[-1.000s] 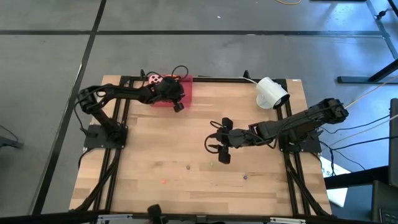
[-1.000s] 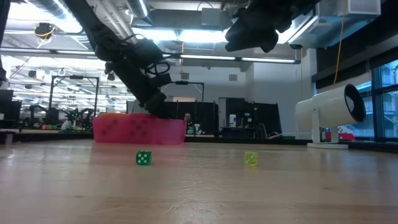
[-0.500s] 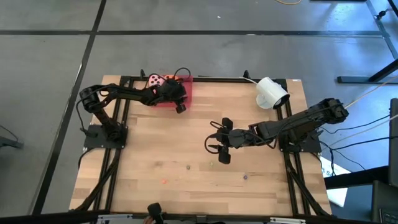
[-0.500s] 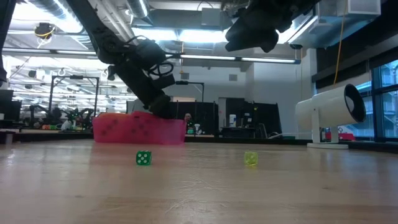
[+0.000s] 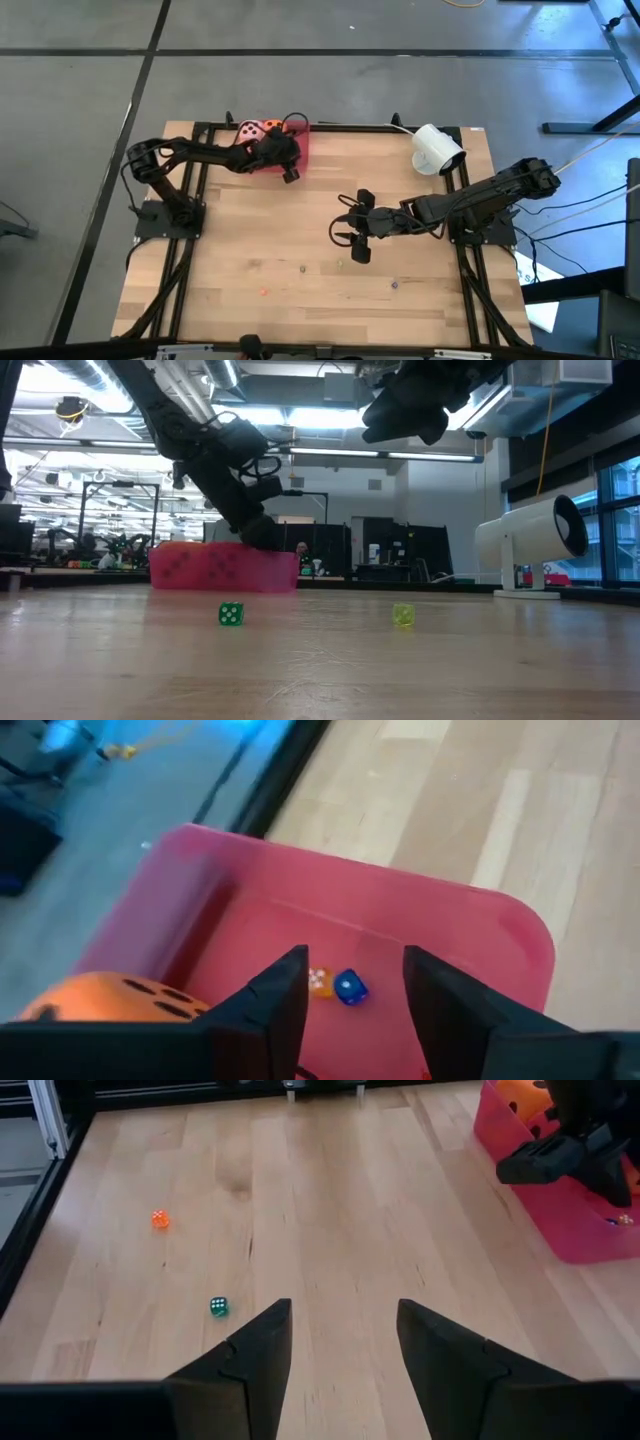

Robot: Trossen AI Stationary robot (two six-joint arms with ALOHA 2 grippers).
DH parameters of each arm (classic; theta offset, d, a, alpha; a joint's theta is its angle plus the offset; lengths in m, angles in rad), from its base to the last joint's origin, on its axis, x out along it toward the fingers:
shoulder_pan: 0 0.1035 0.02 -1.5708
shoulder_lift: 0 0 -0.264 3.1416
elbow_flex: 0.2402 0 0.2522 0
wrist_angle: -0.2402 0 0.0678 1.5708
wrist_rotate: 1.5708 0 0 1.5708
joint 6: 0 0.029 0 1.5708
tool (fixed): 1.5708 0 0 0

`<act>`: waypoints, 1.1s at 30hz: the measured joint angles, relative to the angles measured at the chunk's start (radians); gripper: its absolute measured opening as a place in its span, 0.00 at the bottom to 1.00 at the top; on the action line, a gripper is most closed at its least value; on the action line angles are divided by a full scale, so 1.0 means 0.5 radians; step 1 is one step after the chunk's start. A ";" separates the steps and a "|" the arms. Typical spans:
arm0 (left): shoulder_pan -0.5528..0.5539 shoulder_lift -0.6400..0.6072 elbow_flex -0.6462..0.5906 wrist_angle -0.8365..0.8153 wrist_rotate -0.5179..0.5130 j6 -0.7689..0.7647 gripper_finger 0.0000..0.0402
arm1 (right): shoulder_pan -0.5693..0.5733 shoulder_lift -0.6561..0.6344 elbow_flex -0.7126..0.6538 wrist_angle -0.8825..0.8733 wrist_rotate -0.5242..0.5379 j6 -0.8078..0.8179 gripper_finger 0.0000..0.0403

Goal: Pick & Place Dice
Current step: Put the small blue die into the red bin

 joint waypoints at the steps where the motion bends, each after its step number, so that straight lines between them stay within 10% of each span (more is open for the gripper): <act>1: -0.016 -0.019 0.000 0.002 -0.032 0.021 0.39 | 0.000 0.000 0.000 -0.002 0.000 0.000 0.45; 11: -0.295 -0.345 0.001 -0.202 -0.221 0.014 0.37 | 0.000 0.000 0.000 -0.003 0.000 -0.024 0.45; 26: -1.006 -0.702 0.005 -0.998 -0.175 -0.791 0.36 | -0.042 0.000 0.000 -0.011 0.051 0.210 0.45; 33: -1.270 -0.689 -0.034 -1.034 -0.163 -0.734 0.35 | 0.025 0.000 0.000 -0.218 -0.232 0.268 0.45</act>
